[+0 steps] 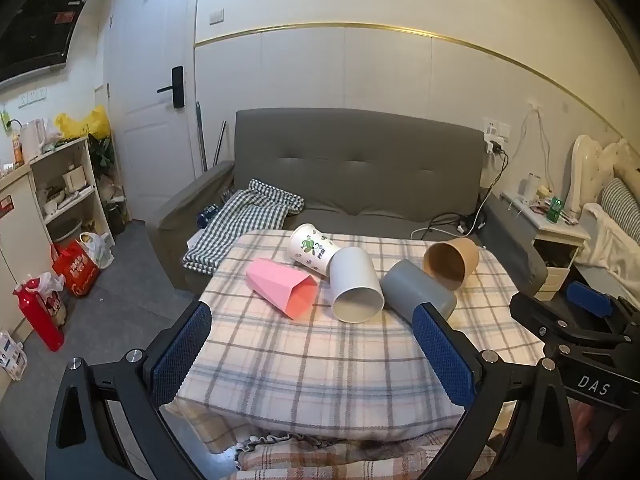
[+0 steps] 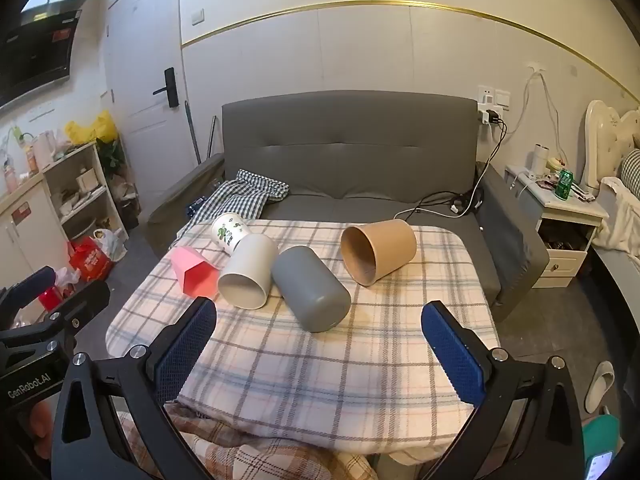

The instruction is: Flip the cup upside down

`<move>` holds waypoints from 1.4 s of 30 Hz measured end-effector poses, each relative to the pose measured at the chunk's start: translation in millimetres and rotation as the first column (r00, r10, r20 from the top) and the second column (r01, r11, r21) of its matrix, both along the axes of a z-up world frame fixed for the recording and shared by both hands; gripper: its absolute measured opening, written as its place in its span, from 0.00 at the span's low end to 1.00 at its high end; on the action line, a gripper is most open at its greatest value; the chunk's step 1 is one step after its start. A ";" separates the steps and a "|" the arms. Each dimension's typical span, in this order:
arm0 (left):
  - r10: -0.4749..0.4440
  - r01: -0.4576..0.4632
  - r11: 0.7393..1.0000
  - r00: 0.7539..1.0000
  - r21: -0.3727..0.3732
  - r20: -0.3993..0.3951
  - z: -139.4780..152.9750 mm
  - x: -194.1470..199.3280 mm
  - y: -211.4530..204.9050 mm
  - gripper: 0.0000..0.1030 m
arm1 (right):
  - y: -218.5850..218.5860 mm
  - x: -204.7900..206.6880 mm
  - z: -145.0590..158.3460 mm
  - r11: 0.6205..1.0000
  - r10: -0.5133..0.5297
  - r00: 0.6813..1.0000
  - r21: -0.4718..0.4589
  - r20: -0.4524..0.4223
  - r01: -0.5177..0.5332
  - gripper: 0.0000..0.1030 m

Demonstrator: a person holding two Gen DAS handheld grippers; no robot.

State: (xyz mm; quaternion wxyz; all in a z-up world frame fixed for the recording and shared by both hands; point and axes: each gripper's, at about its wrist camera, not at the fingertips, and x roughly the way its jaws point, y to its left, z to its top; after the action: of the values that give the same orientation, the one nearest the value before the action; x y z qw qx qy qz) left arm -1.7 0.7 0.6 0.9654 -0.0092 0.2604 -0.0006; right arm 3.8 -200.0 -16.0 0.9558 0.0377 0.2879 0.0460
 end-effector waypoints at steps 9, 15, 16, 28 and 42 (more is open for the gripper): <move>-0.001 0.001 1.000 1.000 -0.002 -0.014 -7.8 2.2 3.2 1.00 | 0.9 2.5 -1.9 1.000 0.003 1.000 -0.001 -0.019 -0.003 1.00; -0.002 0.002 1.000 1.000 -0.004 -0.020 -6.7 3.2 4.1 1.00 | 1.3 1.2 -0.8 1.000 0.002 1.000 -0.001 -0.021 -0.002 1.00; -0.002 0.002 1.000 1.000 -0.004 -0.019 -6.9 3.0 4.2 1.00 | 1.4 0.9 -0.6 1.000 0.003 1.000 0.000 -0.021 -0.003 1.00; 0.002 -0.002 1.000 1.000 -0.002 -0.025 -10.7 2.0 5.6 1.00 | 1.9 1.1 -2.1 1.000 0.004 1.000 0.000 -0.023 -0.004 1.00; 0.012 -0.012 1.000 0.999 0.000 -0.031 -13.8 3.3 6.9 1.00 | 1.8 2.1 -2.0 1.000 0.002 1.000 0.005 -0.024 -0.002 1.00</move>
State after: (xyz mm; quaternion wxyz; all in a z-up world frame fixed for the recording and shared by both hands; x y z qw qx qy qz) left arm 1.6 7.6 -13.2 0.9613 -0.0107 0.2752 0.0054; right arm 5.9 -198.2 -18.0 0.9521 0.0403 0.2994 0.0473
